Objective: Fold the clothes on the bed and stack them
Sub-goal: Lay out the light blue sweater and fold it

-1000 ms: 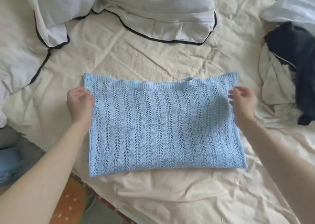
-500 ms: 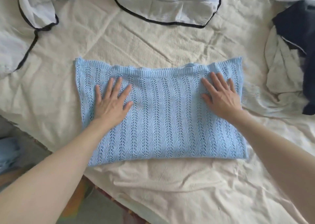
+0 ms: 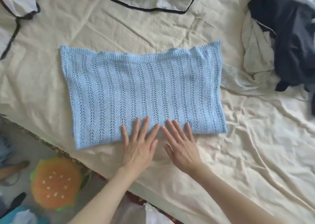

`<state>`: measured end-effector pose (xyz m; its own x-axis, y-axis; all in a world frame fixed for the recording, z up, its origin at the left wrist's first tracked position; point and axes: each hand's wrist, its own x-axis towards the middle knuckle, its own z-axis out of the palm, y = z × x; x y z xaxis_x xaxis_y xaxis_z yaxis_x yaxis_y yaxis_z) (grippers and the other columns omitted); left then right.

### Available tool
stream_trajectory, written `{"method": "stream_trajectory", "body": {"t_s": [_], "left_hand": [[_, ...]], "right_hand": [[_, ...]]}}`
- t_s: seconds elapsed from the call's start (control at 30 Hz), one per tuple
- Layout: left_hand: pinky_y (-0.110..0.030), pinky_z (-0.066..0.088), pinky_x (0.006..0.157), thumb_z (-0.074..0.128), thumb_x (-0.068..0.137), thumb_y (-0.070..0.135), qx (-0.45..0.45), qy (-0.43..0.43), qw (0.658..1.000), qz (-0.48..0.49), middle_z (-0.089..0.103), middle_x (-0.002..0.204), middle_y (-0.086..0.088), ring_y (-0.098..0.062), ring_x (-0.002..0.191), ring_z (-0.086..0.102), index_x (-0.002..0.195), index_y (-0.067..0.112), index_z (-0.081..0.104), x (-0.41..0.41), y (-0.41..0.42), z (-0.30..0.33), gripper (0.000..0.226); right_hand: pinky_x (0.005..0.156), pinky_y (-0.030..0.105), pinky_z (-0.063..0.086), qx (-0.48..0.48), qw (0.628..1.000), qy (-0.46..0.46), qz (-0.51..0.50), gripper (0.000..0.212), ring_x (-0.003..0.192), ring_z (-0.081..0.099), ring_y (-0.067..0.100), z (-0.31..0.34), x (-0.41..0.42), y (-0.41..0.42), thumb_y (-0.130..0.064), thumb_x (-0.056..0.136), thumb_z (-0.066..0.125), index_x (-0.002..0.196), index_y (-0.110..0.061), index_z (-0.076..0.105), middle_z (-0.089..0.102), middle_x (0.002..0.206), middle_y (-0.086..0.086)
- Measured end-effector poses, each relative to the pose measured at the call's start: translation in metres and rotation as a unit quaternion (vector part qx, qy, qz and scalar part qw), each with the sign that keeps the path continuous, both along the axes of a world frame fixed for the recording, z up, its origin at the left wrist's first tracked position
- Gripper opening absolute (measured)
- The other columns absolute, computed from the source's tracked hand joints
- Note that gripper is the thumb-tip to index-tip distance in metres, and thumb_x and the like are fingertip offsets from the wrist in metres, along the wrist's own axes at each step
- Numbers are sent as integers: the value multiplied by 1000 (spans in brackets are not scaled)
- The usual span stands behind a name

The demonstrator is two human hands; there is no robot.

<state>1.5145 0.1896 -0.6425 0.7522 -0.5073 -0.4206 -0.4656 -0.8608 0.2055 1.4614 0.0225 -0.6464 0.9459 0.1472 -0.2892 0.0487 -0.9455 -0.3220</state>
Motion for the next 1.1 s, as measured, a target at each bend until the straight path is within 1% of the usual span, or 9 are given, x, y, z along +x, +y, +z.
{"method": "stream_trajectory", "body": {"t_s": [0.1,0.17,0.37,0.5,0.6,0.7,0.83,1.0,1.1], "left_hand": [[-63,-20,106,0,96,52,69,10,997,32,-15,158,2,-28,143,-20,142,46,-17,5,7,-20,49],[-59,-24,106,-16,89,56,108,-2,994,35,-25,155,4,-24,140,-29,138,43,-29,8,33,-30,52],[-51,-19,112,-20,87,59,147,-32,988,45,-5,157,-4,-24,145,-7,148,31,3,27,109,-22,71],[-57,-1,113,9,95,49,105,-25,987,120,10,157,-9,-25,146,6,148,19,15,22,130,-9,61],[-56,5,115,32,102,35,85,-24,982,168,1,158,-8,-28,147,-1,150,18,16,17,143,-3,54],[-51,17,115,49,97,18,-32,-35,967,249,15,157,-17,-34,145,12,148,8,29,17,148,5,55],[-43,36,108,52,96,17,-198,19,836,511,40,143,-17,-32,128,45,143,3,33,23,150,8,53],[-31,50,76,56,95,20,-253,127,694,662,63,111,-10,-28,88,62,123,0,56,35,153,1,34],[-21,40,57,60,93,14,-319,173,600,713,58,83,-2,-12,61,44,106,3,60,38,159,4,18]], "right_hand": [[114,52,15,-30,998,24,-54,52,139,28,31,-12,-6,-31,-28,95,51,144,-16,39,33,150,10],[116,46,12,-53,993,56,-91,58,141,19,26,-18,-19,-64,-23,94,56,146,-19,31,23,153,5],[116,38,7,-118,982,115,-92,60,141,25,23,-18,-32,-111,-43,93,21,146,-15,30,17,152,2],[118,41,-5,-127,976,126,-123,58,144,-2,15,-16,-32,-98,-44,100,30,151,-18,16,2,157,2],[118,45,-3,-110,976,88,-167,57,145,2,21,-2,-28,-75,-38,99,36,150,-16,22,10,158,7],[115,53,11,-57,990,39,-125,59,142,16,30,15,-17,-37,-39,93,27,145,-12,36,28,153,15],[106,61,22,-39,999,-14,-8,53,134,37,38,18,5,26,-37,93,39,138,-12,48,42,145,17],[116,46,-6,-59,995,78,-20,60,147,-2,25,-5,12,51,-38,100,33,152,-23,7,3,160,4],[115,43,-13,-93,990,109,-5,61,146,-14,21,-15,10,50,-42,101,23,151,-26,-8,-11,160,0]]}}
